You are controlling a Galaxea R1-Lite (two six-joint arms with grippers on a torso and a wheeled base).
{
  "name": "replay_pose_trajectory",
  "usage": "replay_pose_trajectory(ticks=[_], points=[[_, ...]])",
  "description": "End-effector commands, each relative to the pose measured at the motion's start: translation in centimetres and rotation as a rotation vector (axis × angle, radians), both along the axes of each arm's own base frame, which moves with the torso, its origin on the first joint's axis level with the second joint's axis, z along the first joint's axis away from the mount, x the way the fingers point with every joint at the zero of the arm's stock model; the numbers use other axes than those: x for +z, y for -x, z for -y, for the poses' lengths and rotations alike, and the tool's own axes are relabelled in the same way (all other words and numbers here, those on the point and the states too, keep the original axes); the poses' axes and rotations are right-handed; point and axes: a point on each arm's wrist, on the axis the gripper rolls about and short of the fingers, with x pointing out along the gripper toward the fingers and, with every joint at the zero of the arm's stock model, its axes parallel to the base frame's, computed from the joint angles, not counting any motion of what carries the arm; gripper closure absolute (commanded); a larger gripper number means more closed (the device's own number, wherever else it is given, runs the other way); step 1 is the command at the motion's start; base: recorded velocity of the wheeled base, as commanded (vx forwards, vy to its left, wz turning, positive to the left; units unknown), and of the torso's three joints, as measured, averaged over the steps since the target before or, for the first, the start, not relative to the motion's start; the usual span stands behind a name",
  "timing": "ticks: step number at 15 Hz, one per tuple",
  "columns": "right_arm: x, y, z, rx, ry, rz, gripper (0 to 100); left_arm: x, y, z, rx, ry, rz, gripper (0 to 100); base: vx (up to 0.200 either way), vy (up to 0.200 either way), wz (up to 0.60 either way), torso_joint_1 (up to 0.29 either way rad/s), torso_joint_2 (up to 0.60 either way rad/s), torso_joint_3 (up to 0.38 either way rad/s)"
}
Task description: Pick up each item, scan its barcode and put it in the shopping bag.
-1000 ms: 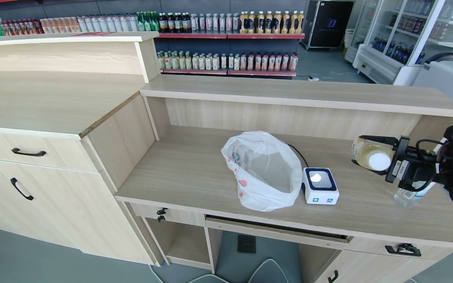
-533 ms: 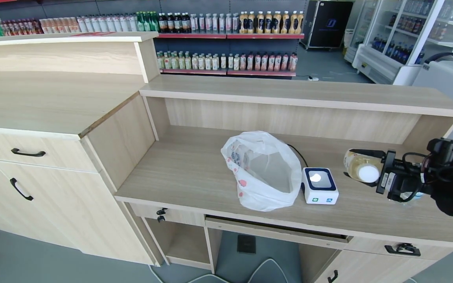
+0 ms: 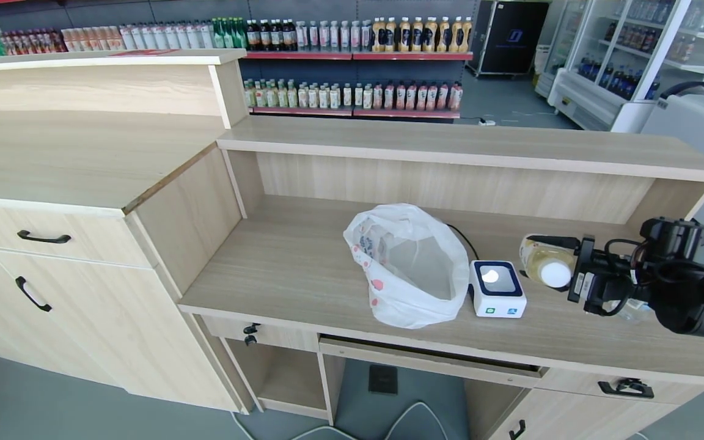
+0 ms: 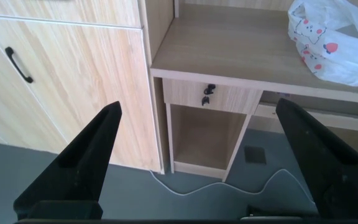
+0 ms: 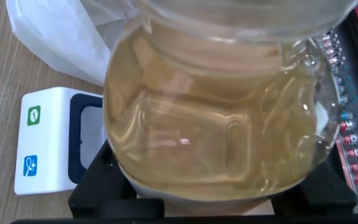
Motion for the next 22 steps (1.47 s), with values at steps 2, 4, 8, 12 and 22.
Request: replay_pose_trajectory(ticks=[2, 4, 8, 12, 22], points=[[-0.4, -0.5, -0.3, 0.009, 0.002, 0.012, 100, 0.0, 0.0, 0.0, 0.001, 0.0, 0.001, 0, 0.0, 0.0, 0.0, 0.0, 0.0, 0.0], [-0.7, -0.6, -0.5, 0.014, 0.001, 0.007, 100, 0.0, 0.0, 0.0, 0.001, 0.0, 0.001, 0, 0.0, 0.0, 0.0, 0.0, 0.0, 0.0], [-0.9, -0.9, -0.6, 0.02, 0.002, 0.009, 100, 0.0, 0.0, 0.0, -0.001, 0.0, -0.001, 0, 0.0, 0.0, 0.0, 0.0, 0.0, 0.0], [-1.1, -1.2, -0.6, 0.02, 0.001, 0.007, 100, 0.0, 0.0, 0.0, 0.001, 0.0, -0.001, 0, 0.0, 0.0, 0.0, 0.0, 0.0, 0.0], [-1.4, -1.3, -0.5, 0.016, -0.003, -0.004, 100, 0.0, 0.0, 0.0, 0.001, 0.0, 0.001, 0, 0.0, 0.0, 0.0, 0.0, 0.0, 0.0]])
